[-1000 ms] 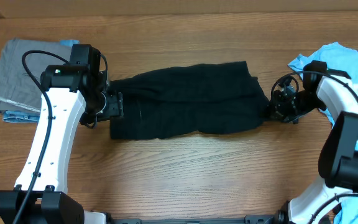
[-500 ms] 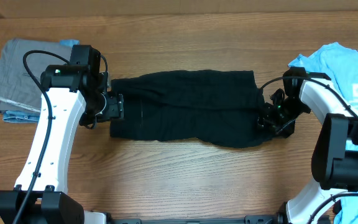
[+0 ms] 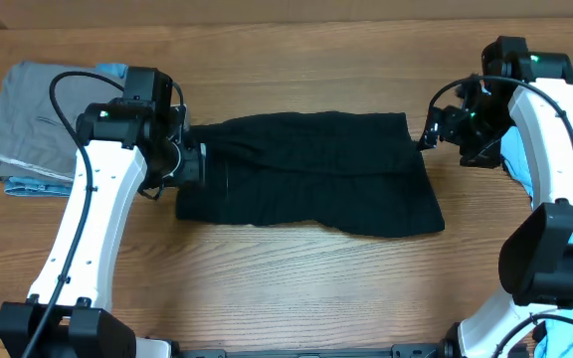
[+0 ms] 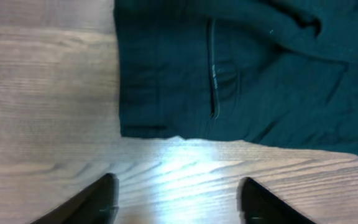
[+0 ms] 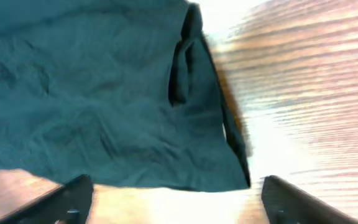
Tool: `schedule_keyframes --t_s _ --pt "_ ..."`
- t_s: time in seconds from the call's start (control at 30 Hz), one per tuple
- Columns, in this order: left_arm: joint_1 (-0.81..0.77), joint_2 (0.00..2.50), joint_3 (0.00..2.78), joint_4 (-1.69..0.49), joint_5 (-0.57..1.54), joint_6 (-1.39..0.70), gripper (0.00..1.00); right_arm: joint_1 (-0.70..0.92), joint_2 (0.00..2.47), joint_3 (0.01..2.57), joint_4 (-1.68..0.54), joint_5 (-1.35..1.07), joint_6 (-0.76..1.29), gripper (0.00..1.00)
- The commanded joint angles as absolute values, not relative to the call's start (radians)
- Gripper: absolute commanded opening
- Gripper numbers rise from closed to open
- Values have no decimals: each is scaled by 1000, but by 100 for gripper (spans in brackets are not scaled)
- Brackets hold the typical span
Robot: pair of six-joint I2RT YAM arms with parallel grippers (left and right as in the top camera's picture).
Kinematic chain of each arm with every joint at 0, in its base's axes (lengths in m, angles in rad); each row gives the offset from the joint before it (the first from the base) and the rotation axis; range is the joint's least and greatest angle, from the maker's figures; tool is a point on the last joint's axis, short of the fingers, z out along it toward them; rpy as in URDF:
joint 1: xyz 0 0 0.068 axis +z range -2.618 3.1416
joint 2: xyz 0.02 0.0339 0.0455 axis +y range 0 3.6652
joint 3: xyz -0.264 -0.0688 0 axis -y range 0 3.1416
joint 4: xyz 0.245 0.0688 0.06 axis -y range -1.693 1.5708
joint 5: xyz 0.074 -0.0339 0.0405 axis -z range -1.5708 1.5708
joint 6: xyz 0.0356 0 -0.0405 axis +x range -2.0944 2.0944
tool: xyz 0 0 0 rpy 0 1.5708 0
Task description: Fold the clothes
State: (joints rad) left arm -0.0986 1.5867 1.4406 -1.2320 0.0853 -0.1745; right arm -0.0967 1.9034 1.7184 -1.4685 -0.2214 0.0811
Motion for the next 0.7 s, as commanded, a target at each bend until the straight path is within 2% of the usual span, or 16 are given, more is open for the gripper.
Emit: schedule_keyframes --t_s 0.0,0.07,0.1,0.37,0.67 --pt "-117 1584 1398 -1196 98 -165 36 -97 1879 1733 -1490 -264 70 4" --pt "-123 1584 1356 -1160 98 -172 11 -95 1879 1721 -1491 -268 71 4" --pt "-126 1584 1326 -1136 98 -185 4 -92 1879 1710 -1492 -276 71 4" --pt "-155 1596 1213 -974 131 -206 4 26 1879 1557 -1354 -286 72 4" --pt "-193 1597 1213 -929 123 -205 4 138 1879 1347 -1105 -262 77 4"
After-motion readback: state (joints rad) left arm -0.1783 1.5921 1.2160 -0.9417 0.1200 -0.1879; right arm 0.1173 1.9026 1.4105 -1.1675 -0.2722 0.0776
